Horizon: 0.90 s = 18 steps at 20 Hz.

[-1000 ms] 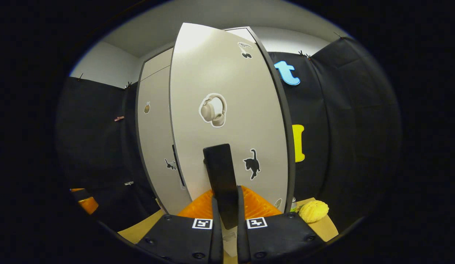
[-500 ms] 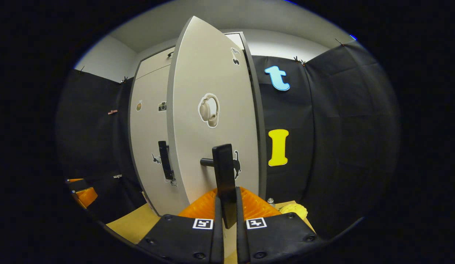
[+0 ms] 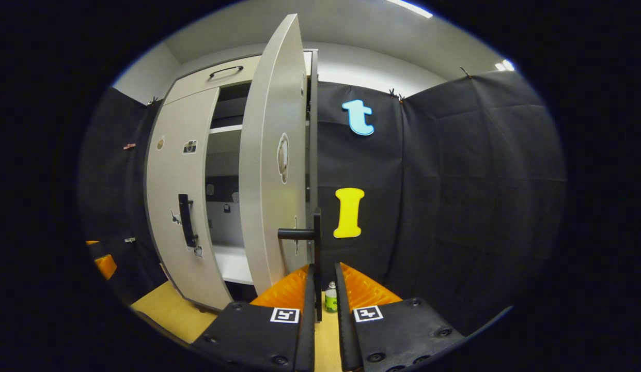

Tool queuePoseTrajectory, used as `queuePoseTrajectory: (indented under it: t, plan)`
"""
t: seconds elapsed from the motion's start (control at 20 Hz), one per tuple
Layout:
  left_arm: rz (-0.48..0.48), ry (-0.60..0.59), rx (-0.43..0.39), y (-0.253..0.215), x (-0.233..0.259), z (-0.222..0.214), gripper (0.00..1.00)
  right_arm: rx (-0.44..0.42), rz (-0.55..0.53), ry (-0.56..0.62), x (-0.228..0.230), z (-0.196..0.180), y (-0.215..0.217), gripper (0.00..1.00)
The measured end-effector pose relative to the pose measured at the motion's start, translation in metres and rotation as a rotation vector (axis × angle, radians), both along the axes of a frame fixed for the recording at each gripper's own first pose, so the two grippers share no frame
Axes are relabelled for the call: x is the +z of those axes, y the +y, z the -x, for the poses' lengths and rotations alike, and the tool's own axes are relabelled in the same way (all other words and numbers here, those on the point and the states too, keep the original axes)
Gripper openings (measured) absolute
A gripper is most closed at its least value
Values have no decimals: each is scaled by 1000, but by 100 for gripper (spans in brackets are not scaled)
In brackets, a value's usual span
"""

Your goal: Open the right door of the double-door shoe cabinet with the right hand, and open the left door with the left hand.

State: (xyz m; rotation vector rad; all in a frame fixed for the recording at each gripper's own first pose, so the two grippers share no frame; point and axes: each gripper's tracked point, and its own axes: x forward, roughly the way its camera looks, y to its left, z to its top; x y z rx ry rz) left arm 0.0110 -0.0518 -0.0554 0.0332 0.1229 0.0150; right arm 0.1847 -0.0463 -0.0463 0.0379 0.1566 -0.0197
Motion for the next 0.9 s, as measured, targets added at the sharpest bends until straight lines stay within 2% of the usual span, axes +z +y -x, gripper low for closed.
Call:
queuePoseTrajectory:
  t: [0.05, 0.1, 0.15, 0.2, 0.5, 0.65, 0.7, 0.8, 0.9]
  plan:
    - [1, -1, -8, -4, 0, -3, 95, 9, -32, 13, -2, 1, 1, 15]
    - [1, -1, -14, -7, 0, -6, 93, 13, -40, 13, -2, 2, 2, 16]
    - [0, 0, -20, -11, -1, -8, 95, 19, -31, 15, -2, 3, 2, 24]
    - [-1, 3, -27, -14, -2, -12, 97, 26, -33, 19, -2, 3, -1, 24]
    - [-16, -3, -50, -32, 2, -33, 95, 53, -87, 3, 7, 7, -2, 31]
    - [-35, -12, -49, -38, 5, -50, 95, 60, -67, -10, 14, 14, -5, 37]
    - [-42, -19, -47, -40, 8, -58, 94, 54, -49, -14, 15, 19, -9, 45]
    - [-55, -30, -39, -43, 12, -76, 94, 41, -24, -22, 16, 27, -16, 67]
    - [-67, -46, -27, -46, 18, -97, 94, 40, -26, -30, 18, 34, -17, 76]
